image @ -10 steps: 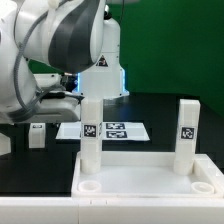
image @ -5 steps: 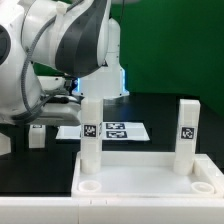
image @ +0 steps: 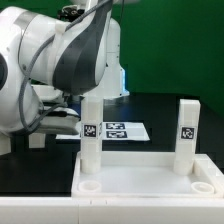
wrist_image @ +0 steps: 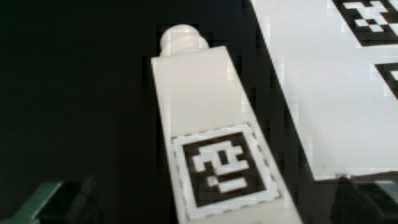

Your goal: Assemble desk

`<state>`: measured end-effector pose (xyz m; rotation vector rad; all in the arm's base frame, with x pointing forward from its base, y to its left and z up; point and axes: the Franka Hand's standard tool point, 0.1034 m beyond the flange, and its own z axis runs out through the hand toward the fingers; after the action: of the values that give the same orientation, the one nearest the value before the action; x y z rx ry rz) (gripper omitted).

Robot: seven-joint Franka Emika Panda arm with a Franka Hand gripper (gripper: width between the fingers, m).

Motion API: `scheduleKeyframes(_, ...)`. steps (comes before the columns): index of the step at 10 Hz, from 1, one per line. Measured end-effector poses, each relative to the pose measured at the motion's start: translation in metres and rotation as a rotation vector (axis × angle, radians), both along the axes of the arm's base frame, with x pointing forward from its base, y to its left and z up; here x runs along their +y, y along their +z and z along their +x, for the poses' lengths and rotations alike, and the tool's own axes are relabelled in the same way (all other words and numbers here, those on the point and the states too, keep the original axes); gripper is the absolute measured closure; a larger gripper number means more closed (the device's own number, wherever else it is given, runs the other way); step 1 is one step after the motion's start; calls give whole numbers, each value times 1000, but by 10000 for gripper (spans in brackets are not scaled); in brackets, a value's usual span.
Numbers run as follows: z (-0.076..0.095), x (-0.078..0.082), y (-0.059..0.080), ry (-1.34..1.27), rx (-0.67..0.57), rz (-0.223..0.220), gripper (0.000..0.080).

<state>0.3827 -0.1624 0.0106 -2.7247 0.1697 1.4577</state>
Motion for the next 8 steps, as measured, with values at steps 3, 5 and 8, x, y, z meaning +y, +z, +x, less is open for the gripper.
scheduleKeyframes(3,-1,0,-1,1,2,-2,263)
scheduleKeyframes(5,-1,0,-1,1,2,-2,417)
scheduleKeyframes(8,10,-2,20,15,-45,10,515)
